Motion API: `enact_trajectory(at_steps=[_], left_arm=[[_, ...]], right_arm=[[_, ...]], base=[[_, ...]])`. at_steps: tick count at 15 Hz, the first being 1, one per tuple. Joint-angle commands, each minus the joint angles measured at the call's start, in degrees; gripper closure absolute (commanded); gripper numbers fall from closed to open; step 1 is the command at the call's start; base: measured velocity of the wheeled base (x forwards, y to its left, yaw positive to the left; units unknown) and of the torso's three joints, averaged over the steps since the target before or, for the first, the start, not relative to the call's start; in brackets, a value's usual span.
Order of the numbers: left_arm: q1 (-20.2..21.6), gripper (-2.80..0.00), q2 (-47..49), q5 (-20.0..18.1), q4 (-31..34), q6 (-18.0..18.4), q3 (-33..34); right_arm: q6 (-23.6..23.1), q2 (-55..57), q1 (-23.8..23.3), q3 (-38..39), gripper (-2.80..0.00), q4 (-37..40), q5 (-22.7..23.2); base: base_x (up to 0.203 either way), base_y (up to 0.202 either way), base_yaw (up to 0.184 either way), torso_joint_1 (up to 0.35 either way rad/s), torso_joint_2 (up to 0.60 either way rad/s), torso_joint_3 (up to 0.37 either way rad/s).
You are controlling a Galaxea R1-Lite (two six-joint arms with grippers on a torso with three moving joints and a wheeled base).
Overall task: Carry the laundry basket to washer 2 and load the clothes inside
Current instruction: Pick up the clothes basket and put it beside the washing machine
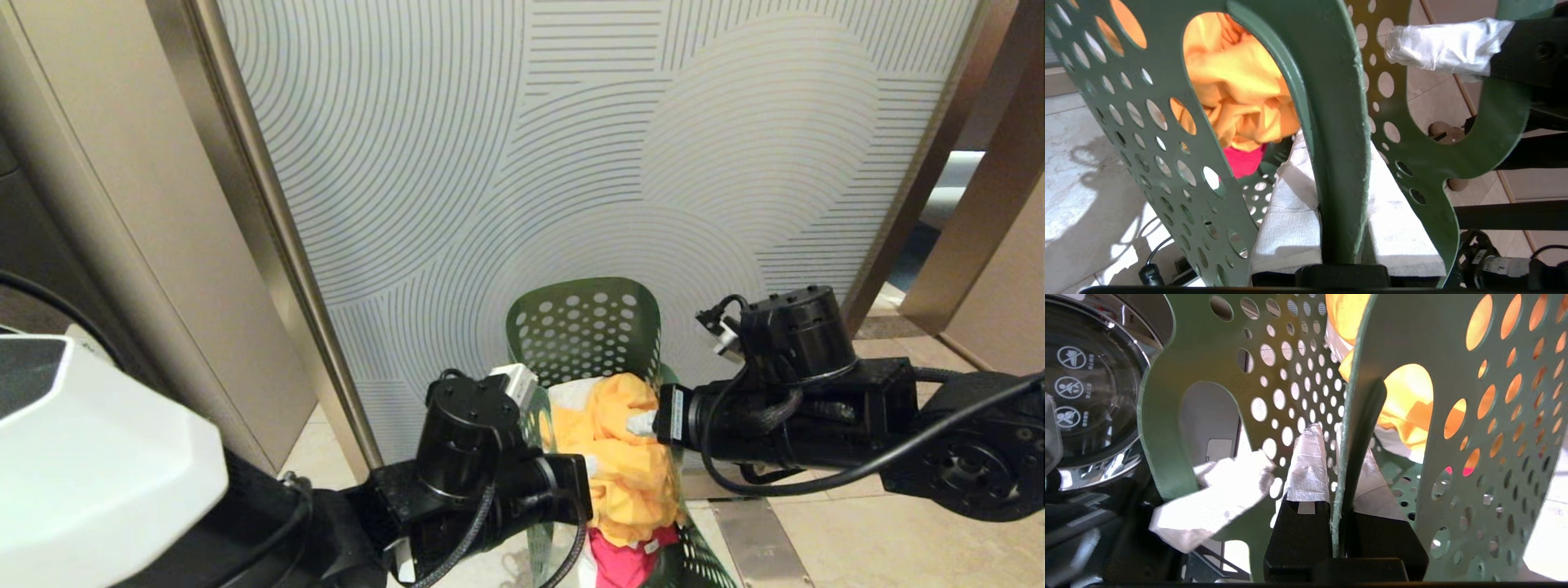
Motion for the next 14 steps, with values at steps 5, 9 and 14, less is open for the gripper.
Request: enact_trajectory(at_steps=[5, 9, 14], left_arm=[[-0.44, 0.00, -2.20, 0.00, -0.33, -0.19, 1.47], [-0.92, 0.00, -1.94, 0.00, -0.33, -0.19, 1.47], [-0.97, 0.00, -1.23, 0.00, -0.33, -0.19, 1.29]], right_arm=[[0.15, -1.69, 0.78, 1.76, 0.00, -0.20, 0.48], [0.06, -1.62, 0.95, 2.24, 0.00, -0.23, 0.45], [0.23, -1.89, 0.87, 2.50, 0.00, -0.20, 0.45]], base=[[0.000, 0.000, 0.000, 0.000, 0.00, 0.000], [0.000, 0.000, 0.000, 0.000, 0.00, 0.000], [0.000, -0.005, 0.076, 0.002, 0.00, 0.002]])
